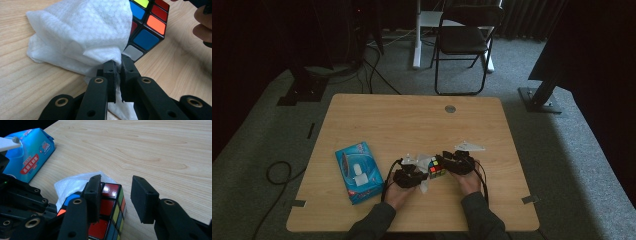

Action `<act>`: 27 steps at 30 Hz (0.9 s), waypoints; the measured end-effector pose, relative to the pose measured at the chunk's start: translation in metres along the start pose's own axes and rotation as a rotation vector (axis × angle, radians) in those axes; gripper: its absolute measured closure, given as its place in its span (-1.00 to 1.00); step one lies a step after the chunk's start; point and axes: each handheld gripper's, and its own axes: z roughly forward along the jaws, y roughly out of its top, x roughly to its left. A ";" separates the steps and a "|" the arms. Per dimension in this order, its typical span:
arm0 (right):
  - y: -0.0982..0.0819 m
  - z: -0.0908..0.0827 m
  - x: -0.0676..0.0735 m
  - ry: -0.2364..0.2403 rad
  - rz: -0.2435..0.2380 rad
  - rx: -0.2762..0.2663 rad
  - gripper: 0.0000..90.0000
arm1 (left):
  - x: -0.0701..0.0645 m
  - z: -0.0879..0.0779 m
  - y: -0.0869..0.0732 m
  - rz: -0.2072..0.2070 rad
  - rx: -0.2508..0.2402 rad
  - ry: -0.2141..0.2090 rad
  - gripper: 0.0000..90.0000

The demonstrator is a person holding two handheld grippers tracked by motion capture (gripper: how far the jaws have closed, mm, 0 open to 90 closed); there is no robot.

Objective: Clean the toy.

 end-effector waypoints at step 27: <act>0.000 0.000 0.001 0.038 -0.025 0.014 0.34 | 0.020 -0.012 0.028 -0.104 -0.083 0.069 0.83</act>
